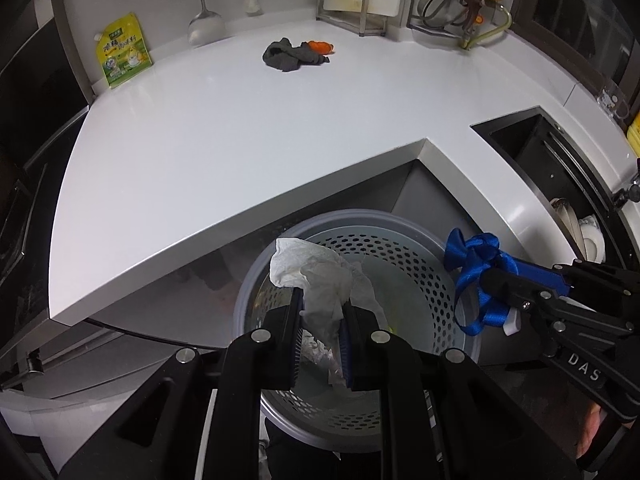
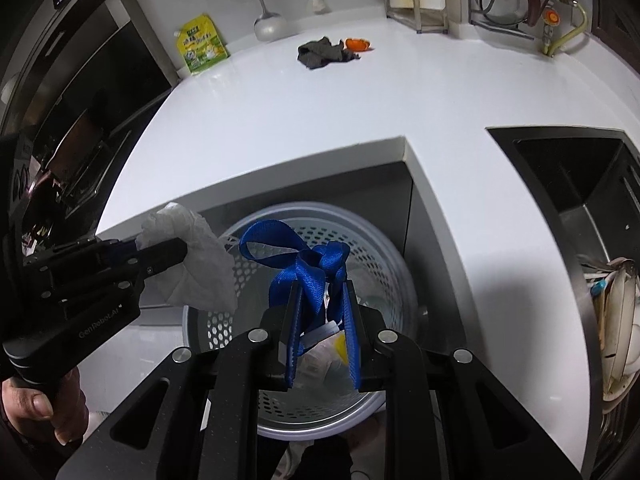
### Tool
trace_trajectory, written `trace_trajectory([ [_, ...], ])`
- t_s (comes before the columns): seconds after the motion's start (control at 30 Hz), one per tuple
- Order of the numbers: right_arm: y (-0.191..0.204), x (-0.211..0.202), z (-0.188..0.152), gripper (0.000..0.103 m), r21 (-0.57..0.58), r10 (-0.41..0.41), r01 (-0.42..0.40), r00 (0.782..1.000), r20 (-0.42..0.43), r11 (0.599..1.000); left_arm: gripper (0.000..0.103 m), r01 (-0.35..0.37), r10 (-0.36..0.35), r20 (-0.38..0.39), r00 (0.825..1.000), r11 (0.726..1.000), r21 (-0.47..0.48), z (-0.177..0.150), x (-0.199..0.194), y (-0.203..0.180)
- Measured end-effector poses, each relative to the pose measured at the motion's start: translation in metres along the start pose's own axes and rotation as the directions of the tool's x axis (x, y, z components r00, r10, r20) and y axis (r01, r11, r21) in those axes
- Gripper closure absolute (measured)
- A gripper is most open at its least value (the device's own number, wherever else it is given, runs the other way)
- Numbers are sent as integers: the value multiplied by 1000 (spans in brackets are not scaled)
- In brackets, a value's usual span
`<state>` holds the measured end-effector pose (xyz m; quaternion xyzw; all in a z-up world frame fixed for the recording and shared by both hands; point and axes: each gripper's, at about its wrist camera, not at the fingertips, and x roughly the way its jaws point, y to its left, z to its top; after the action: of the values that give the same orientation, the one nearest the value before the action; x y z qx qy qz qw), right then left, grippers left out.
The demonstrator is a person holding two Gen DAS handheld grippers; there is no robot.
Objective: Collect trash
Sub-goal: 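Lower the blue strap and white cloth over the grey bin and open both grippers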
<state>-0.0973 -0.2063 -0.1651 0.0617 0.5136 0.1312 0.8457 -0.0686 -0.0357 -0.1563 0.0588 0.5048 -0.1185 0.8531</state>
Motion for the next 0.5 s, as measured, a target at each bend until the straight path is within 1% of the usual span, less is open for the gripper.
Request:
trace_trajectory([
  [0.17,4,13,-4,84,-12,4,-5,999,-43,1000,87,1,-1,-26,1000,1000,-4,-5,6,2],
  [0.5,4,20,-3,84,-11,11,-12,997,-71,1000,84,-3,2,-49,999,1000,-15,-10,10,6],
])
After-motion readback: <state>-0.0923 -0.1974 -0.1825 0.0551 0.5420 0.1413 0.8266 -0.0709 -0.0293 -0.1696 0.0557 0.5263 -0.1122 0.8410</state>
